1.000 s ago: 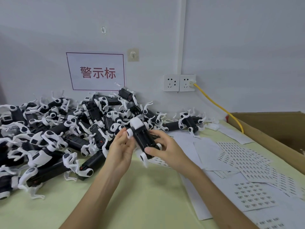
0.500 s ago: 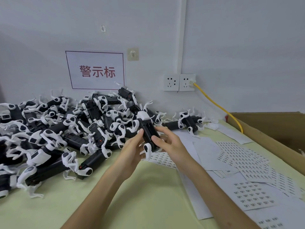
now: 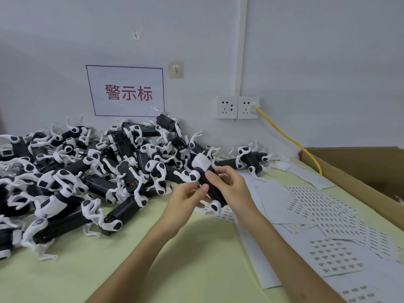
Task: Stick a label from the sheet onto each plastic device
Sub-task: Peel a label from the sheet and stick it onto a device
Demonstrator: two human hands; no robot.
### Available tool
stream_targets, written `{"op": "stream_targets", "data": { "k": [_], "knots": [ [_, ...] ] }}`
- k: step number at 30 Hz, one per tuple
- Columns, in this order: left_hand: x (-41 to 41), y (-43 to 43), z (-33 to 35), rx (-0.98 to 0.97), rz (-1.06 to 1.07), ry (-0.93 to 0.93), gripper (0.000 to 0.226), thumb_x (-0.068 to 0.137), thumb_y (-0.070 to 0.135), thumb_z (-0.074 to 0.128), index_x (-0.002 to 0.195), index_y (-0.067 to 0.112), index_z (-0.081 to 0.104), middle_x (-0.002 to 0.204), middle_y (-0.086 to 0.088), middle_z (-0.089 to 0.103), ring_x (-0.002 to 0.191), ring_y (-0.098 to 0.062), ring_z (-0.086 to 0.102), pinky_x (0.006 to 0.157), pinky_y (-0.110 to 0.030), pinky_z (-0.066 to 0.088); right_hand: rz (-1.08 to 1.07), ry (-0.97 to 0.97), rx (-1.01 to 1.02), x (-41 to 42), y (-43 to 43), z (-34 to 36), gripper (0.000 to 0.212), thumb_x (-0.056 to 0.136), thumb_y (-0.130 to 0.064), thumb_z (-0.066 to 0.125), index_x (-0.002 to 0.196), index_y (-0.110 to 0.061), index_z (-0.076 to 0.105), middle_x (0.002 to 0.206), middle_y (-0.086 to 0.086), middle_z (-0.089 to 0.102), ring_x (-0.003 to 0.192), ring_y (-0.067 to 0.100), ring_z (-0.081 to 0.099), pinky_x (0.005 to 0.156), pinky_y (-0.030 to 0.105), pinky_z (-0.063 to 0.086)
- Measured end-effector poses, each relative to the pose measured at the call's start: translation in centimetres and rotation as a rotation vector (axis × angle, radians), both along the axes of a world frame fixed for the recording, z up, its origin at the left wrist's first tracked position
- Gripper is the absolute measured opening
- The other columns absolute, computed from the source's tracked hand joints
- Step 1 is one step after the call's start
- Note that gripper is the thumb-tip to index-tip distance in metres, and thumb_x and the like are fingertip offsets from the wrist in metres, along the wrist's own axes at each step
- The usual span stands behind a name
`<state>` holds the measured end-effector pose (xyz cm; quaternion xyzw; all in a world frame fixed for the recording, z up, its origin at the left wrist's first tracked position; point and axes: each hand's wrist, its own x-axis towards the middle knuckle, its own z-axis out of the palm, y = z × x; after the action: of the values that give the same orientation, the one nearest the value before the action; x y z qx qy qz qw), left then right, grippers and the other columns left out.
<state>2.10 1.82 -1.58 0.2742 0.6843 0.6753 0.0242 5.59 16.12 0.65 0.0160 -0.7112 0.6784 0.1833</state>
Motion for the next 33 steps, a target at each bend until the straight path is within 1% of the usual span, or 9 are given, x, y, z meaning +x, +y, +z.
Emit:
{"op": "stream_targets", "data": {
  "k": [6,11,14,18,20,23,26,29,33],
  "knots": [
    [-0.3,-0.1,-0.2,-0.023,-0.035,0.038,0.022,0.096,0.033,0.06,0.085,0.016,0.07,0.08,0.002,0.072,0.076,-0.01,0.069,0.071,-0.026,0.058,0.056,-0.07,-0.192,0.4,0.1,0.4,0.028,0.091,-0.036,0.07,0.074,-0.018,0.058,0.073,-0.001,0.064,0.066,0.013,0.061,0.056,0.019,0.046],
    [-0.3,-0.4,-0.1,-0.05,-0.052,0.012,0.023,0.106,0.018,0.051,0.099,0.011,0.071,0.085,0.0,0.075,0.078,-0.012,0.068,0.076,-0.031,0.058,0.105,-0.116,-0.247,0.5,0.3,0.5,0.028,0.094,-0.031,0.066,0.071,-0.018,0.056,0.077,0.001,0.063,0.076,0.019,0.058,0.068,0.03,0.045],
    [-0.4,-0.5,0.1,0.029,-0.046,-0.064,0.028,0.106,0.02,0.047,0.111,0.002,0.068,0.097,-0.019,0.074,0.086,-0.019,0.068,0.077,-0.031,0.058,0.116,-0.081,-0.232,0.4,0.3,0.5,0.016,0.098,-0.023,0.06,0.087,-0.014,0.068,0.085,0.004,0.068,0.081,0.019,0.062,0.069,0.027,0.046],
    [-0.6,-0.8,0.4,0.165,-0.052,-0.225,0.041,0.108,0.03,0.042,0.126,0.001,0.066,0.122,-0.024,0.07,0.115,-0.036,0.066,0.093,-0.04,0.051,0.156,-0.039,-0.084,0.2,0.5,0.4,0.024,0.1,-0.014,0.056,0.117,-0.017,0.073,0.108,-0.002,0.075,0.099,0.01,0.07,0.075,0.018,0.052],
    [-0.6,-1.0,0.6,0.206,-0.051,-0.277,0.047,0.105,0.037,0.042,0.122,-0.002,0.064,0.121,-0.022,0.07,0.114,-0.036,0.065,0.094,-0.041,0.047,0.174,-0.019,0.027,0.1,0.9,0.7,0.025,0.098,-0.012,0.058,0.115,-0.022,0.074,0.105,-0.009,0.076,0.096,0.002,0.069,0.073,0.013,0.05],
    [-0.7,-1.1,0.8,0.291,0.007,-0.338,0.039,0.102,0.041,0.048,0.11,0.004,0.055,0.102,-0.02,0.054,0.105,-0.031,0.056,0.091,-0.04,0.047,-0.125,0.049,0.358,-0.6,3.3,0.5,0.019,0.095,-0.013,0.065,0.099,-0.029,0.073,0.097,-0.015,0.072,0.084,-0.002,0.064,0.073,0.012,0.045],
    [-0.9,-1.5,0.8,0.292,0.024,-0.375,0.043,0.089,0.052,0.059,0.089,0.01,0.052,0.089,-0.014,0.045,0.096,-0.026,0.05,0.085,-0.033,0.049,-0.387,-0.195,0.503,-1.0,6.4,-0.7,0.015,0.092,-0.027,0.067,0.106,-0.03,0.068,0.11,-0.005,0.069,0.098,0.015,0.061,0.087,0.03,0.048],
    [-1.0,-1.8,0.3,0.253,-0.042,-0.381,0.039,0.085,0.054,0.064,0.084,0.015,0.057,0.088,-0.012,0.053,0.095,-0.024,0.052,0.088,-0.033,0.045,-0.433,-0.574,0.727,-1.2,8.0,-1.9,0.054,0.086,-0.046,0.067,0.135,-0.028,0.052,0.137,0.002,0.056,0.131,0.028,0.044,0.106,0.041,0.029],
    [-0.7,-1.8,0.1,0.228,-0.096,-0.426,0.028,0.089,0.048,0.064,0.098,0.023,0.074,0.102,-0.001,0.07,0.082,-0.008,0.066,0.073,-0.02,0.051,-0.369,-0.588,0.75,-1.3,7.1,-2.1,0.071,0.08,-0.034,0.076,0.142,-0.026,0.043,0.128,0.001,0.057,0.127,0.027,0.048,0.104,0.039,0.028]
  ]
}}
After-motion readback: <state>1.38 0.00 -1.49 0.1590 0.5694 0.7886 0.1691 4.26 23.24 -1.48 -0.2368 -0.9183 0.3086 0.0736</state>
